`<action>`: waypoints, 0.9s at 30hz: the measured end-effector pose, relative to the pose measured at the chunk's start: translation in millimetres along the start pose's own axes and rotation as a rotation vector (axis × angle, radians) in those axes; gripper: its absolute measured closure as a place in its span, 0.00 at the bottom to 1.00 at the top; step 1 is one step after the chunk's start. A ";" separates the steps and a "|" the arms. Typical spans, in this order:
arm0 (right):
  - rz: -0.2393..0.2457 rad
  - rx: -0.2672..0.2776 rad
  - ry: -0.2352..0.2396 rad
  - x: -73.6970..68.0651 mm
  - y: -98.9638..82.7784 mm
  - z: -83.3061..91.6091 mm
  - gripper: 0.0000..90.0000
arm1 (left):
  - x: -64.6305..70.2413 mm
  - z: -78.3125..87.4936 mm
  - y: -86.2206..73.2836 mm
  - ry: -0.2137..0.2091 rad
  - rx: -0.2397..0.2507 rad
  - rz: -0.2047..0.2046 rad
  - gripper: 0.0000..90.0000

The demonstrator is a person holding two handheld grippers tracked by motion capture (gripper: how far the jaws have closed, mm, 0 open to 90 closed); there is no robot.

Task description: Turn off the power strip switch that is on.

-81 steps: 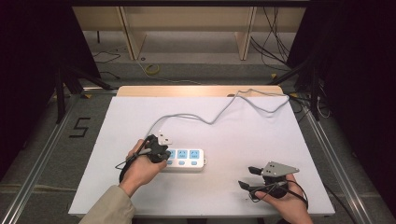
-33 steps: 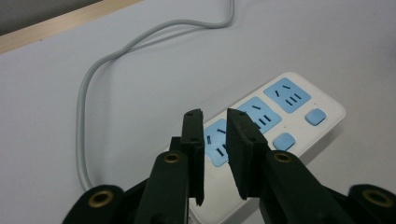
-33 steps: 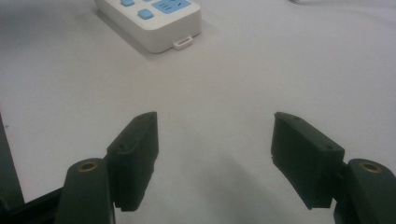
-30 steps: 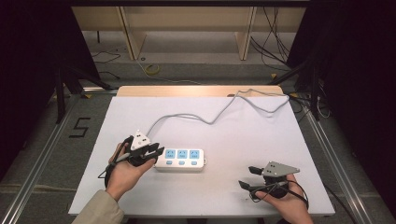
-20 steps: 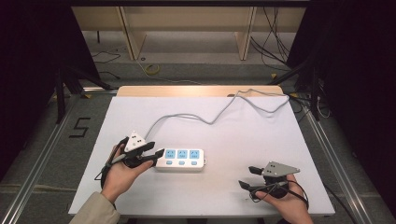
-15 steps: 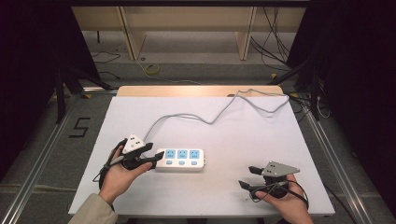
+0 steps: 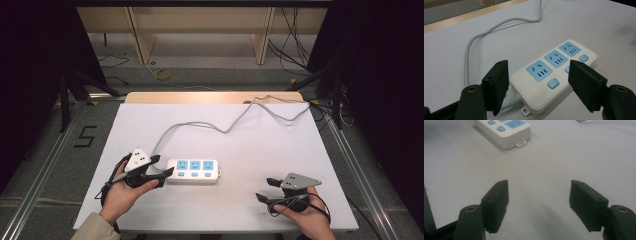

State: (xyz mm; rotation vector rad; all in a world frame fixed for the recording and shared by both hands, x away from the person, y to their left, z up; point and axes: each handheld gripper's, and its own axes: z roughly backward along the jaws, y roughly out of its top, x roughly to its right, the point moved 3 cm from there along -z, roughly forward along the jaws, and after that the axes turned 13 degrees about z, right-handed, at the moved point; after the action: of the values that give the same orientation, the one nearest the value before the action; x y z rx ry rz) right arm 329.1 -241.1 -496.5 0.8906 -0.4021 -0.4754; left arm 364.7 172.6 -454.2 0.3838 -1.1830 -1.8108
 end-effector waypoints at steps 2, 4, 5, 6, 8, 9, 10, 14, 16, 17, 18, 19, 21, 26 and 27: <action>-0.001 0.004 -0.002 0.5 0.1 0.5 0.36 | -1.0 1.2 -1.7 -0.001 0.006 -0.015 0.35; 0.001 0.009 -0.005 1.1 0.2 0.8 0.36 | -1.8 2.3 -3.7 -0.004 0.009 -0.023 0.34; -0.001 0.007 -0.007 1.2 0.2 1.1 0.36 | -2.1 2.7 -4.9 -0.005 0.010 -0.025 0.34; 0.000 0.008 -0.008 1.2 0.3 1.2 0.35 | -2.6 2.8 -6.2 -0.005 0.012 -0.026 0.33; 0.003 0.008 -0.009 1.1 0.6 1.3 0.35 | -4.3 3.4 -8.9 0.006 0.005 -0.033 0.32; 0.006 0.007 -0.011 1.0 0.5 1.3 0.35 | -5.2 3.7 -10.0 0.012 0.002 -0.039 0.31; 0.008 0.006 -0.013 1.1 0.5 1.3 0.35 | -6.1 4.1 -11.1 0.018 0.001 -0.040 0.31; 0.014 0.009 -0.027 2.0 0.4 1.7 0.35 | -9.6 5.6 -14.6 0.034 0.003 -0.043 0.30; 0.014 0.008 -0.029 2.1 0.4 1.9 0.35 | -11.0 6.0 -16.6 0.042 0.001 -0.039 0.30; 0.014 0.007 -0.028 2.0 0.4 1.9 0.35 | -12.2 6.6 -17.4 0.051 -0.003 -0.043 0.30; 0.014 0.005 -0.027 1.8 0.3 1.8 0.35 | -13.1 7.1 -18.3 0.058 -0.006 -0.046 0.29; 0.015 0.004 -0.028 1.8 0.3 1.6 0.34 | -13.8 7.6 -19.3 0.063 -0.007 -0.045 0.29; 0.013 0.000 -0.028 1.7 0.2 1.8 0.34 | -15.2 8.7 -20.9 0.068 -0.005 -0.040 0.29; 0.014 0.001 -0.031 2.0 0.1 1.8 0.34 | -18.8 9.5 -26.5 0.080 -0.013 -0.025 0.28; 0.013 0.001 -0.029 1.9 0.2 1.7 0.34 | -19.2 8.9 -27.4 0.086 -0.016 -0.018 0.28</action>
State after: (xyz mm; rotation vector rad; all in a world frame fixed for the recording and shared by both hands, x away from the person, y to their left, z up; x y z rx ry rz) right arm 329.9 -243.2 -495.1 0.8824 -0.4345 -0.4763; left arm 354.9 196.7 -476.9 0.4605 -1.1084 -1.8002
